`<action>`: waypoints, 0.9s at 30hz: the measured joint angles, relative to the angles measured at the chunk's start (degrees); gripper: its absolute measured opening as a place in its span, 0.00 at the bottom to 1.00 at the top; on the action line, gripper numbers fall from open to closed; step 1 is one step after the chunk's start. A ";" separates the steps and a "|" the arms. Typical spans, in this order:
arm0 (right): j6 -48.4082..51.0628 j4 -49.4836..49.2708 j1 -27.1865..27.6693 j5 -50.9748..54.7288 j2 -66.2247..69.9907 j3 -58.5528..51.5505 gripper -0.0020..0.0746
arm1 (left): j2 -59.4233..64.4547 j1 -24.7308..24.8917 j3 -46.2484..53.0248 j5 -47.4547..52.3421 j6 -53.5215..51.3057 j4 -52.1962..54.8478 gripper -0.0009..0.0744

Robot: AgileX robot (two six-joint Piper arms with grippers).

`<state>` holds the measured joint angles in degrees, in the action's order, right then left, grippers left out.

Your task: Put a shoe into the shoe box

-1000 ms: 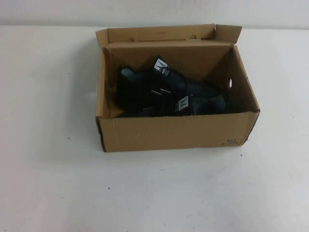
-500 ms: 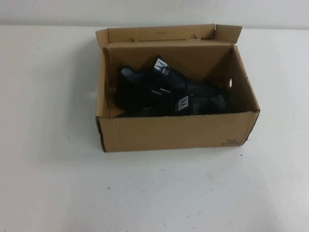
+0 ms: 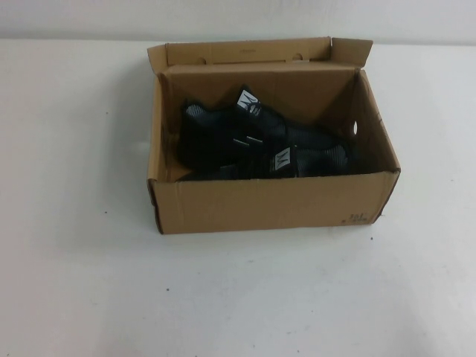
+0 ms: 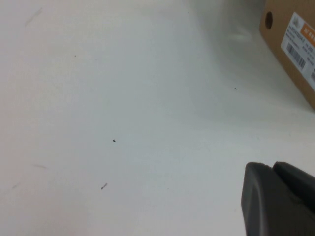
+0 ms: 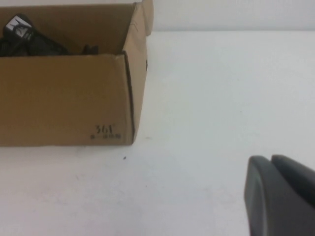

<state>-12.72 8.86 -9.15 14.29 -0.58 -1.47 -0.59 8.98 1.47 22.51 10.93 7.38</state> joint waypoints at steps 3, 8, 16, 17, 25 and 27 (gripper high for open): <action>9.03 -8.86 0.00 3.26 0.00 0.00 0.01 | 0.00 0.00 0.00 0.09 0.00 0.00 0.01; 25.86 -22.13 0.00 5.57 0.00 0.00 0.01 | 0.00 0.09 0.00 0.09 0.00 0.00 0.01; 29.00 -26.59 0.00 6.03 0.00 0.00 0.01 | 0.00 0.09 0.00 0.09 0.00 0.00 0.01; 29.00 -27.01 0.00 6.03 0.00 0.00 0.01 | 0.00 0.09 0.00 0.09 0.00 0.00 0.01; 29.04 -28.07 0.00 6.03 0.00 0.00 0.01 | 0.00 0.09 0.00 0.09 0.00 0.02 0.01; 29.04 -28.07 0.00 6.03 0.00 0.00 0.01 | 0.00 0.09 0.00 0.09 0.00 0.02 0.01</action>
<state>16.32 -19.21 -9.15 20.33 -0.58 -1.47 -0.59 9.07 1.47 22.61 10.93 7.40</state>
